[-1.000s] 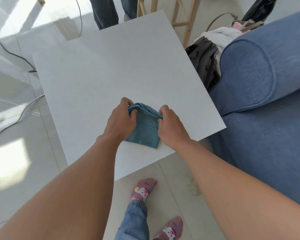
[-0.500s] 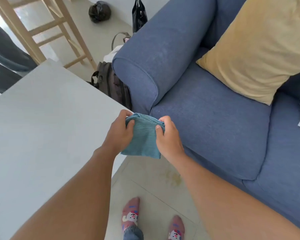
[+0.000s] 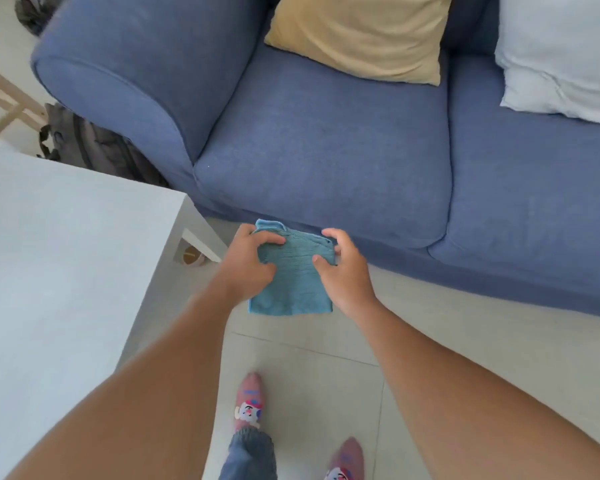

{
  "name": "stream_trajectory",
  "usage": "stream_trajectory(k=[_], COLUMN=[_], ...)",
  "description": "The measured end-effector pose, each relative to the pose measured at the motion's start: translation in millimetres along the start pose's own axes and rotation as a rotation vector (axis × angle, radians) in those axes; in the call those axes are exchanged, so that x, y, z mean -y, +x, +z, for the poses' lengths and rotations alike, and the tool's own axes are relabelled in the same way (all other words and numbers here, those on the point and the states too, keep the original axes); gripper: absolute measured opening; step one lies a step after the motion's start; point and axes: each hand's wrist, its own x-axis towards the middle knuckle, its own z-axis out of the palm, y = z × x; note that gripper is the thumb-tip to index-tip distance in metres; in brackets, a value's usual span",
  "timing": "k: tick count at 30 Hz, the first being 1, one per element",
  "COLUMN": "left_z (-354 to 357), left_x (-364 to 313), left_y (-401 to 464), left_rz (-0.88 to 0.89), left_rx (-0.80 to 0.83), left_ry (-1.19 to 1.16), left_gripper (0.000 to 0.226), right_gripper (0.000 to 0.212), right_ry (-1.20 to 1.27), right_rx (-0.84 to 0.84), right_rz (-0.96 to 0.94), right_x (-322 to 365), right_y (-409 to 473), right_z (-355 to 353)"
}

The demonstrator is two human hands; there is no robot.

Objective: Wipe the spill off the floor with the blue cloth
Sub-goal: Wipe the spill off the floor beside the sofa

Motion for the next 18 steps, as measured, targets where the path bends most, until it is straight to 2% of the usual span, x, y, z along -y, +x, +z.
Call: stream_trajectory(k=[4,9,15,18], left_z=[71,165,263,301], left_x=[34,110,202,237], left_y=[1,22,113,160], left_rz=[0.037,0.091,0.202,0.252], left_rx=[0.128,0.301,0.425,0.432], left_ry=[0.096,0.199,0.337,0.402], left_gripper=[0.052,0.058,0.061,0.062], right_gripper=[0.038,0.040,0.041,0.040], right_ry=[-0.045,-0.128,-0.135,-0.153], right_rx=[-0.043,-0.068,-0.145,-0.190], right_rz=[-0.025,-0.001,-0.044,-0.067], right_x=[-84,-201,-331,-383], right_y=[-18,-15,68,110], right_z=[2,30,78,95])
